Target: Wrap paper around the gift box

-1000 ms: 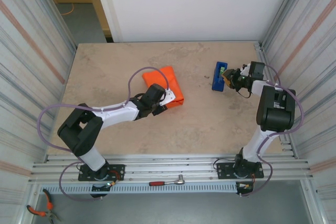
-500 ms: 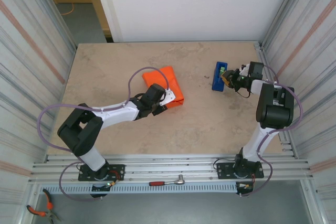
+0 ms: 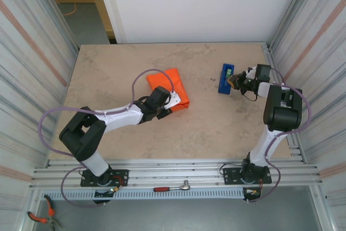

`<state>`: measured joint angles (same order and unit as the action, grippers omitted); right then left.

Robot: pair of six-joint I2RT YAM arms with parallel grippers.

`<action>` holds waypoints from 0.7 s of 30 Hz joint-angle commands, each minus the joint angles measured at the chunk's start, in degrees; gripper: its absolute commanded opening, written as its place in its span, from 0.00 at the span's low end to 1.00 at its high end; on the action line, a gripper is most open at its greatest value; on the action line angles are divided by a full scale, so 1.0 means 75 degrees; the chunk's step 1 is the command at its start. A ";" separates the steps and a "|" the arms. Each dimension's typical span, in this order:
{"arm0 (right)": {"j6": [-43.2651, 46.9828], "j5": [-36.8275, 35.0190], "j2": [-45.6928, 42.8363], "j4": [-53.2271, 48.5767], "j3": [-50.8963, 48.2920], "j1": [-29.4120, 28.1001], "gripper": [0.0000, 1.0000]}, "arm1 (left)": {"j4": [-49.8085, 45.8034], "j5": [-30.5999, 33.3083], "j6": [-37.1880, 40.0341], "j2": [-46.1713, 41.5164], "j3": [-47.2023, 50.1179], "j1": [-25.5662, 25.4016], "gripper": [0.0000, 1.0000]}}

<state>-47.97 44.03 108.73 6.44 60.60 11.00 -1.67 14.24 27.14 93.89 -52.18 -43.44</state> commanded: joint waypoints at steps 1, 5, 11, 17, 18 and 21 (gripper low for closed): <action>-0.0148 0.0270 -0.0010 0.0130 0.0161 0.0044 0.00 | -0.0392 -0.0052 -0.0095 0.0185 -0.0076 0.0044 0.62; -0.0415 0.0331 -0.0361 0.0381 0.0020 0.0044 0.00 | -0.0382 -0.0045 -0.0111 0.0186 -0.0074 0.0038 0.62; -0.0735 0.0352 -0.0978 0.0572 -0.0157 -0.0026 0.00 | -0.0402 -0.0038 -0.0102 0.0202 -0.0097 0.0037 0.62; -0.0839 0.0195 -0.1518 0.0489 -0.0453 -0.0149 0.00 | -0.0402 -0.0041 -0.0108 0.0208 -0.0097 0.0038 0.62; -0.0890 0.0149 -0.1589 0.0488 -0.0544 -0.0166 0.00 | -0.0406 -0.0044 -0.0102 0.0208 -0.0097 0.0038 0.62; -0.1026 0.0043 -0.1790 0.0477 -0.0817 -0.0262 0.00 | -0.0408 -0.0044 -0.0106 0.0208 -0.0094 0.0044 0.62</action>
<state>-53.78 43.57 98.37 9.67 56.47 9.89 -1.67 14.24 27.14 93.89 -52.18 -43.44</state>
